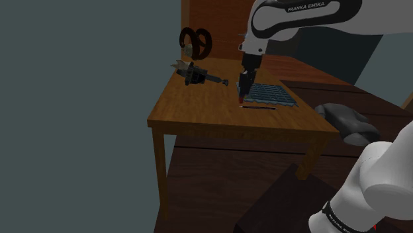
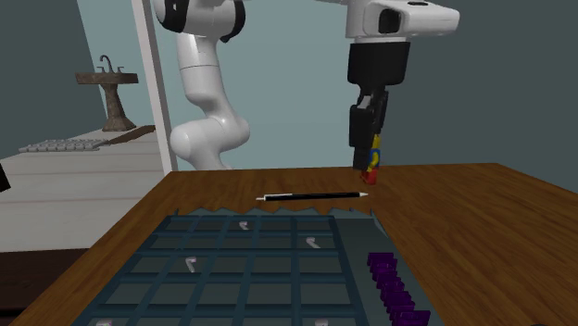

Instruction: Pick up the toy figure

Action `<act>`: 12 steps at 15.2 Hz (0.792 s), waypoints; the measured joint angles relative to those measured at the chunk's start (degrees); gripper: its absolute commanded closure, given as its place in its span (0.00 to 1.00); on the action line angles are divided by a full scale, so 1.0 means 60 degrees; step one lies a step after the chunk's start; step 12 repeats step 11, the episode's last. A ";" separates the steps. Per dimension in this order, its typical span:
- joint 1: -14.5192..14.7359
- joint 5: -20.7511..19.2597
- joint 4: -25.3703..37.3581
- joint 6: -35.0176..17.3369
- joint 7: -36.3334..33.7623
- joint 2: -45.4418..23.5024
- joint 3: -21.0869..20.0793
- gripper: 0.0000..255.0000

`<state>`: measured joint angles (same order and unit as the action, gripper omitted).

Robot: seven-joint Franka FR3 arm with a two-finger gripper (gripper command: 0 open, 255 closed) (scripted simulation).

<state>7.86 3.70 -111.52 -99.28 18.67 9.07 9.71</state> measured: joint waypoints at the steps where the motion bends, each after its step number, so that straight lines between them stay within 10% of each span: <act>1: -0.0002 0.0002 0.0126 0.0104 0.0001 -0.0021 0.0004 1.00; 12: 0.0013 0.0014 0.1508 0.1379 -0.0099 -0.0125 -0.0003 1.00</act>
